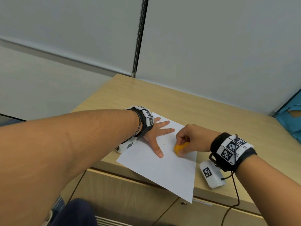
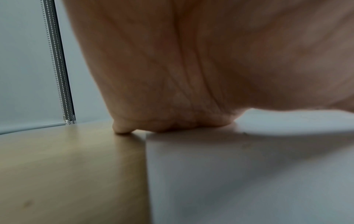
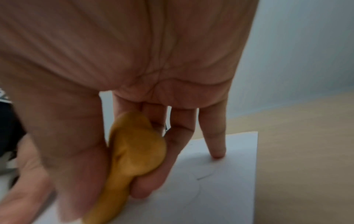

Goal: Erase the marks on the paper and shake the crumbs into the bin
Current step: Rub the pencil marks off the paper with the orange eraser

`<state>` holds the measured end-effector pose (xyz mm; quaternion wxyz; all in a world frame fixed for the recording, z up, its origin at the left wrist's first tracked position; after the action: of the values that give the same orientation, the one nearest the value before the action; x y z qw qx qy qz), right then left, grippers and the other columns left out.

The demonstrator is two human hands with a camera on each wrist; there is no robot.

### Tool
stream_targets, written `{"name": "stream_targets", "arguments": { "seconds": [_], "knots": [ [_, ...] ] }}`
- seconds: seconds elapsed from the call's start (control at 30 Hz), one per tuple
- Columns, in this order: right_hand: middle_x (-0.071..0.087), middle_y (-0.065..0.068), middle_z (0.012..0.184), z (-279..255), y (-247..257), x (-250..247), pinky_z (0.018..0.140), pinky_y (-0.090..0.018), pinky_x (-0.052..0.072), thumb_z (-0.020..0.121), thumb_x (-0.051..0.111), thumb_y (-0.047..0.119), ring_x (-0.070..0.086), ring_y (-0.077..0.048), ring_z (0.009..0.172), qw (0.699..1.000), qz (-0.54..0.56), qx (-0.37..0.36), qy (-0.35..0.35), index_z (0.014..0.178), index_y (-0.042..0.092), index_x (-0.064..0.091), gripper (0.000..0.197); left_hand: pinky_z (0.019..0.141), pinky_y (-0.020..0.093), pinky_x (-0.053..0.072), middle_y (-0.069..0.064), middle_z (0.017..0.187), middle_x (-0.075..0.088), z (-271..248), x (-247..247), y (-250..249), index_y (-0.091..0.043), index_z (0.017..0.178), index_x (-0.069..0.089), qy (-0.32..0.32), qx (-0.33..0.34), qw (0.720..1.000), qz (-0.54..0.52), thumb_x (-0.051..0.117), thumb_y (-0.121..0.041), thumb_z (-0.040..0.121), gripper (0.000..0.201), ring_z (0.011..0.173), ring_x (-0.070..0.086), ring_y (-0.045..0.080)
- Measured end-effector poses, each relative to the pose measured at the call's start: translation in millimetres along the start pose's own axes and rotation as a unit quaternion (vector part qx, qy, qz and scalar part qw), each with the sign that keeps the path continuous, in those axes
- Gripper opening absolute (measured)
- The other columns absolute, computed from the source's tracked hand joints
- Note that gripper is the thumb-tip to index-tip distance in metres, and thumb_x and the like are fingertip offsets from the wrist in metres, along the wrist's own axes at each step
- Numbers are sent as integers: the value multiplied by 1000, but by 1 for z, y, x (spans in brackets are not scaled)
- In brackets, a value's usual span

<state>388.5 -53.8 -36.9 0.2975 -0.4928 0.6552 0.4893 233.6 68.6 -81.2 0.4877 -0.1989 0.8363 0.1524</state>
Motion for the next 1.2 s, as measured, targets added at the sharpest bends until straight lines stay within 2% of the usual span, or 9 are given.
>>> {"name": "stream_targets", "arguments": {
  "seconds": [0.17, 0.33, 0.57, 0.63, 0.73, 0.8, 1.0, 1.07, 1.2],
  "knots": [
    [64, 4, 79, 12, 0, 5, 61, -22, 44, 83, 73, 24, 61, -20, 77, 982, -83, 21, -169, 79, 15, 68, 11, 112, 67, -3, -6, 160, -31, 1, -1, 0, -51, 147, -24, -1, 6, 1000, 0, 56, -94, 51, 132, 148, -22, 37],
    [63, 15, 69, 1, 0, -3, 63, -19, 44, 70, 89, 33, 53, -3, 63, 1000, -22, 12, 11, 70, 27, 70, 20, 114, 68, -2, -9, 159, -33, 1, 2, 1, -52, 146, -24, -2, -2, 1000, -6, 57, -93, 48, 133, 148, -23, 35],
    [59, 10, 77, 16, 5, -3, 64, -23, 44, 81, 79, 25, 56, -16, 76, 987, -107, 1, -121, 81, 17, 70, 12, 114, 66, -4, -7, 160, -31, 2, 1, 0, -51, 147, -24, -5, 3, 1000, -3, 55, -94, 47, 134, 148, -21, 36],
    [61, 11, 73, 11, 5, -4, 63, -21, 43, 75, 85, 27, 55, -10, 71, 996, -70, 0, -62, 76, 22, 72, 14, 114, 66, -4, -6, 160, -32, 1, 1, 0, -50, 147, -24, -2, 0, 1000, -4, 59, -91, 54, 132, 148, -22, 36],
    [64, 7, 70, 4, 9, -5, 70, -26, 44, 68, 91, 33, 53, -7, 65, 996, -13, 4, 91, 77, 22, 76, 20, 115, 66, -3, -8, 159, -33, -1, 1, -1, -50, 147, -24, 0, -4, 1000, -6, 62, -88, 58, 130, 148, -22, 35],
    [65, 5, 71, 6, 8, -6, 71, -27, 44, 71, 90, 36, 54, -8, 66, 997, -21, 11, 71, 82, 20, 77, 23, 115, 66, -3, -8, 159, -33, -1, 0, -1, -50, 147, -25, 1, -3, 1000, -5, 61, -88, 58, 130, 148, -22, 35],
    [63, 8, 77, 15, 2, -1, 61, -21, 44, 79, 81, 27, 57, -14, 73, 986, -74, 32, -148, 77, 21, 71, 11, 113, 66, -4, -8, 160, -31, 2, 1, -1, -53, 145, -25, -2, -2, 1000, 1, 54, -95, 45, 135, 148, -22, 36],
    [65, 8, 76, 13, 2, 2, 61, -20, 45, 77, 83, 26, 58, -12, 71, 988, -59, 15, -142, 77, 20, 73, 11, 113, 66, -4, -8, 159, -32, 2, 1, 0, -53, 145, -25, 0, -6, 1000, 1, 55, -94, 45, 135, 148, -23, 36],
    [62, 10, 69, 2, 6, -2, 64, -21, 44, 68, 91, 36, 52, -6, 65, 1000, -18, 5, 14, 79, 24, 78, 21, 113, 64, -5, -8, 158, -34, 0, 0, 0, -51, 146, -25, 4, -4, 1000, -5, 60, -90, 54, 131, 147, -24, 35]
  ]
}}
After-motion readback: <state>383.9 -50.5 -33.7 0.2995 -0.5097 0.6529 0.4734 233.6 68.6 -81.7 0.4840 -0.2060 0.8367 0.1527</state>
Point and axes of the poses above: each hand's wrist, its own z-axis towards the middle knuckle, its own x-axis out of the palm, y = z × x, the point moved 1 cm from there along z, towards the middle knuckle
